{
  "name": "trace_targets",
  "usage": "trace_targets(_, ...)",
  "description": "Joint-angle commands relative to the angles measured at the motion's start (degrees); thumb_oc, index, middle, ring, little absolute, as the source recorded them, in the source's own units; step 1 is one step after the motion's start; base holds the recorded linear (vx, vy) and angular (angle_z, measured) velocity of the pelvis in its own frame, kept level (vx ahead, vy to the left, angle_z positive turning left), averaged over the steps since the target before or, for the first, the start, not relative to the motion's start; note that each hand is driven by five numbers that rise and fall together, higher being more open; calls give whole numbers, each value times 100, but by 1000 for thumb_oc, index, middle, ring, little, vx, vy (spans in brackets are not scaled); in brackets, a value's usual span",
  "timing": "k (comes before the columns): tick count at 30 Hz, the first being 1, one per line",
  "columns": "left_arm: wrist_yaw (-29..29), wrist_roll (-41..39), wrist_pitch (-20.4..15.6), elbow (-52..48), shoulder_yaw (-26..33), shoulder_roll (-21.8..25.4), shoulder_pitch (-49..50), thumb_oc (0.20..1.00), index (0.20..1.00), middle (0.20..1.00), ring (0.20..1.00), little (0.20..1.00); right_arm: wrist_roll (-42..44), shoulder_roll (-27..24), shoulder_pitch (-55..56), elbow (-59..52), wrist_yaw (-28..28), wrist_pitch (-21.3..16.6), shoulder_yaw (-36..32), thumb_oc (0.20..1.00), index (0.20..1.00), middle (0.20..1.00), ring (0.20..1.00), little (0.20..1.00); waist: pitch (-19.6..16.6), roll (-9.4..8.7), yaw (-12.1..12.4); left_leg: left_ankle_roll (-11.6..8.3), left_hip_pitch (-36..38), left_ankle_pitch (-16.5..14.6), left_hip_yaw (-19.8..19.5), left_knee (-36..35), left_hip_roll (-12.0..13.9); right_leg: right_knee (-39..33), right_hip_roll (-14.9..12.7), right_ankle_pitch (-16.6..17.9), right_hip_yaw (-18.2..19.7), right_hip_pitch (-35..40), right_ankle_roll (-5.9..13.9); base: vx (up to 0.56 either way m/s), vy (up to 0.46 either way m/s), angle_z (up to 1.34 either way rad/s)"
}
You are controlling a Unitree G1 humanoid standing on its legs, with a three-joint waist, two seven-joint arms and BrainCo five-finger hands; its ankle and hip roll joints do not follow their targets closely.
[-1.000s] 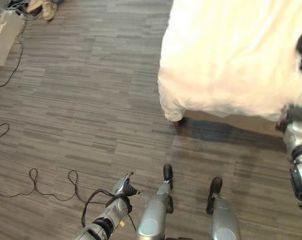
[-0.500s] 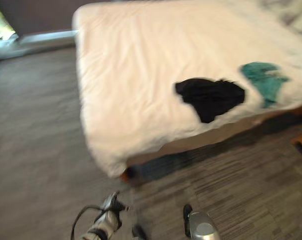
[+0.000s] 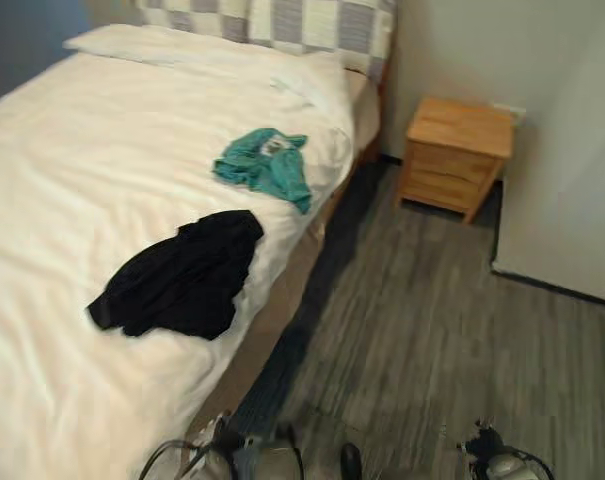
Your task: Tidy up the quilt and then pick up the clothes from the bed and put them into the laundry hamper.
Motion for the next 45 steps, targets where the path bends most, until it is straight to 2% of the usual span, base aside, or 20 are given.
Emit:
trace_targets(1,125,-29,50,164,-241,-23,-122,1000,1000,1000,1000,1000,-398,-90,60,-286,-67,-67,-124,1000,1000,1000,1000,1000,259,-31,183,210,105,306,26,725,-39,743,-522,-1085,226,291,919,776,342,-204)
trace_targets(5,40,125,157,168,-262,7,-100,1000,1000,1000,1000,1000,-404,-45,111,-365,-20,-45,-210,1000,1000,1000,1000,1000,214,-98,66,476,535,60,340,669,-208,2286,-592,-743,269,-228,1310,357,191,-114)
trace_targets(6,113,190,220,35,-380,92,-298,1000,1000,1000,1000,1000,-389,-18,74,-596,-107,-33,-269,1000,1000,1000,1000,1000,491,27,-268,585,1260,4,714,234,-77,4060,-616,4,-80,-1536,1594,278,192,-138)
trace_targets(11,101,371,176,-81,-547,142,-522,1000,1000,1000,1000,1000,-270,8,190,-622,-146,-88,-292,1000,1000,1000,1000,1000,526,161,-606,573,1811,-325,930,-1,-245,2767,-314,-382,-653,-2007,1375,420,152,-50)
trace_targets(16,-18,738,110,9,-636,135,-542,1000,1000,1000,1000,1000,-254,15,297,-545,-181,-87,-337,1000,1000,1000,1000,1000,414,243,-849,464,2483,-1024,1117,154,-418,751,-552,-23,-1325,-2101,1383,637,24,-1)
trace_targets(18,-54,720,116,67,-555,22,-386,1000,1000,1000,1000,1000,-205,-21,359,-466,-116,-110,-350,1000,1000,1000,1000,1000,369,333,-918,101,2186,-517,1183,2128,-314,803,-458,64,-1260,-1612,1073,589,-75,0)
trace_targets(20,-24,563,129,-25,-537,44,-394,1000,1000,1000,1000,1000,-287,-128,342,-417,-139,-59,-332,1000,1000,1000,1000,1000,594,154,-705,-70,1123,124,996,4330,-204,759,-594,-33,-1291,-1175,835,300,-116,22)
trace_targets(22,90,328,122,-95,-537,68,-501,1000,1000,1000,1000,1000,-359,-203,143,-374,-162,-31,-202,1000,1000,1000,1000,1000,695,-73,-453,63,184,-69,901,5161,-227,624,-723,-126,-1163,-834,728,407,-50,12)
trace_targets(24,136,244,90,-151,-543,55,-531,1000,1000,1000,1000,1000,-413,-179,91,-363,-140,-28,-109,1000,1000,1000,1000,1000,663,-122,-339,116,14,-178,908,4827,-189,501,-782,-214,-1116,-642,769,501,79,-50)
trace_targets(26,155,249,48,-256,-542,-16,-504,1000,1000,1000,1000,1000,-538,-202,61,-408,-96,-56,33,1000,1000,1000,1000,1000,465,-16,-99,252,282,-159,1094,2036,-119,363,-865,-447,-1045,-228,929,625,268,-68)
trace_targets(28,125,352,71,-242,-502,-7,-456,1000,1000,1000,1000,1000,-586,-235,11,-331,-104,-37,-15,1000,1000,1000,1000,1000,275,67,-61,295,482,-123,1481,964,-13,549,-801,-685,-1138,-92,978,381,188,-41)
trace_targets(30,121,352,84,-262,-537,-9,-461,1000,1000,1000,1000,1000,-605,-174,63,-324,-84,-46,-22,1000,1000,1000,1000,1000,253,51,-47,314,600,-57,1624,908,-9,882,-806,-780,-1207,-121,981,281,112,-17)
trace_targets(32,203,-24,88,-298,-441,-120,-445,1000,1000,1000,1000,1000,-600,-5,121,-334,-79,-15,-80,1000,1000,1000,1000,1000,322,4,-31,684,1031,-398,1232,1029,-384,2949,-1038,-289,-1360,-736,1437,394,154,36)
trace_targets(37,203,-24,88,-297,-440,-121,-447,1000,1000,1000,1000,1000,-600,-6,119,-334,-79,-14,-80,1000,1000,1000,1000,1000,307,10,-30,683,1012,-388,1232,1024,-377,2940,-1030,-274,-1360,-754,1434,167,-43,97)
trace_targets(38,329,-316,29,-28,-174,-227,-233,1000,1000,1000,1000,1000,-363,141,138,-281,-132,-20,-224,1000,1000,1000,1000,1000,345,59,-93,735,1683,-360,164,426,-437,2753,-711,-455,-693,-1460,1312,713,-250,51)
trace_targets(40,318,-312,14,-12,-174,-222,-222,1000,1000,1000,1000,1000,-358,141,147,-265,-127,-15,-218,1000,1000,1000,1000,1000,315,36,-104,667,1737,-367,4,326,-420,2138,-790,-427,-528,-1425,1316,625,-299,141)
trace_targets(41,310,-226,-17,96,-213,-216,-240,1000,1000,1000,1000,1000,-336,145,143,-208,-101,4,-228,1000,1000,1000,1000,1000,326,16,-163,552,1819,-483,-511,298,-450,1305,-989,-226,349,-1499,1413,401,-265,264)
trace_targets(42,310,-226,-17,96,-212,-215,-242,1000,1000,1000,1000,1000,-336,146,141,-207,-101,3,-228,1000,1000,1000,1000,1000,315,12,-165,553,1802,-473,-512,298,-454,1282,-995,-205,350,-1505,1415,414,-328,304)
trace_targets(44,316,-187,-19,190,-230,-126,-284,1000,1000,1000,1000,1000,-330,165,118,-120,-42,59,-252,1000,1000,1000,1000,1000,343,-75,-174,300,1935,-728,-1141,483,-364,967,-1357,239,1326,-1584,1626,397,-532,229)
trace_targets(45,302,-263,-59,242,-190,-64,-252,1000,1000,1000,1000,1000,-325,195,182,-75,-17,50,-303,1000,1000,1000,1000,1000,311,-118,-143,229,1970,-853,-1316,555,-301,677,-1594,186,1046,-1330,1605,416,-667,247)
